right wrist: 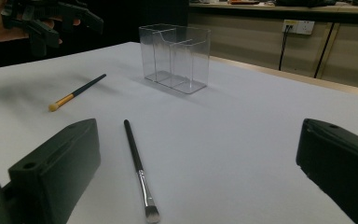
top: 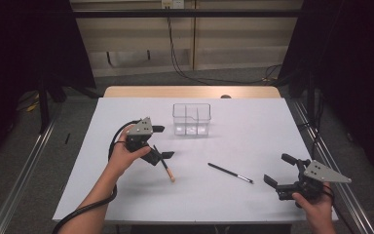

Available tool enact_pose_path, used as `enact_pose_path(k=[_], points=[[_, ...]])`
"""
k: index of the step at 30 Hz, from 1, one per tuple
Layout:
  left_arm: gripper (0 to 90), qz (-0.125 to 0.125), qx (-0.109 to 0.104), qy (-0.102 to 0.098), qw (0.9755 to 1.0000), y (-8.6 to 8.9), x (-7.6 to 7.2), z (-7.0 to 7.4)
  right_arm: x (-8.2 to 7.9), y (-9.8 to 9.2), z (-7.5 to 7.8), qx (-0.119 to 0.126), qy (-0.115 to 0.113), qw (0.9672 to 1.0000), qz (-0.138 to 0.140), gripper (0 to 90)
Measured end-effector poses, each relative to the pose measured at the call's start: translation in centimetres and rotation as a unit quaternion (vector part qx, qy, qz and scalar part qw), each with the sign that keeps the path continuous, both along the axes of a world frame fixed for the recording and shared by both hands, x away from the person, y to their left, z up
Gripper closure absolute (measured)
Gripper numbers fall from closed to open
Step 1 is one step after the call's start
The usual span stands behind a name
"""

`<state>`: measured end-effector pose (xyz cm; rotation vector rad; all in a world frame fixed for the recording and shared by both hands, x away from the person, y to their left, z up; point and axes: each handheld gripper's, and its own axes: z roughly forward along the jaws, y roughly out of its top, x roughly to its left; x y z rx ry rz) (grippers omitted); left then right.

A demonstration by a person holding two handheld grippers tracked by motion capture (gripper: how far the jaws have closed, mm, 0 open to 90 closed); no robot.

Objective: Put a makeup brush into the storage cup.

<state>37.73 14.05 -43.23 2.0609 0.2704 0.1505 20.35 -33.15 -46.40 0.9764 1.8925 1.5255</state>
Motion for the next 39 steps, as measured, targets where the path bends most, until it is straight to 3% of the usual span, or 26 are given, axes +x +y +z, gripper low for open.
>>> enact_pose_path(k=[4,17,26,33,34,35,36,39], points=[[0.0,-0.008,0.032,0.005,0.9994,-0.2,0.3,0.0,0.0,0.0,0.0,0.001,0.001,1.0000,0.000,0.0],[0.0,-0.024,0.089,0.014,0.9957,-0.4,1.2,0.4,0.0,0.1,0.0,-0.002,0.001,1.0000,0.002,0.0],[0.0,-0.046,0.138,0.014,0.9893,-0.9,1.8,0.7,0.0,0.0,0.0,0.000,0.001,1.0000,0.000,0.0],[0.0,-0.059,0.158,0.019,0.9855,-1.4,2.0,0.8,0.0,-0.1,0.0,0.000,0.002,1.0000,0.001,0.0],[0.0,-0.065,0.168,0.022,0.9834,-1.6,2.1,0.8,0.0,-0.1,0.0,0.000,0.002,1.0000,0.001,0.0],[0.0,-0.065,0.168,0.022,0.9834,-1.6,2.1,0.8,0.0,-0.1,0.0,0.000,0.002,1.0000,0.001,0.0],[0.0,-0.069,0.180,0.024,0.9810,-1.8,2.1,0.7,0.0,-0.1,0.0,0.001,0.002,1.0000,0.000,0.0],[0.0,-0.080,0.195,0.028,0.9772,-2.0,2.1,0.7,0.0,-0.1,0.0,0.000,0.002,1.0000,0.000,0.0]])
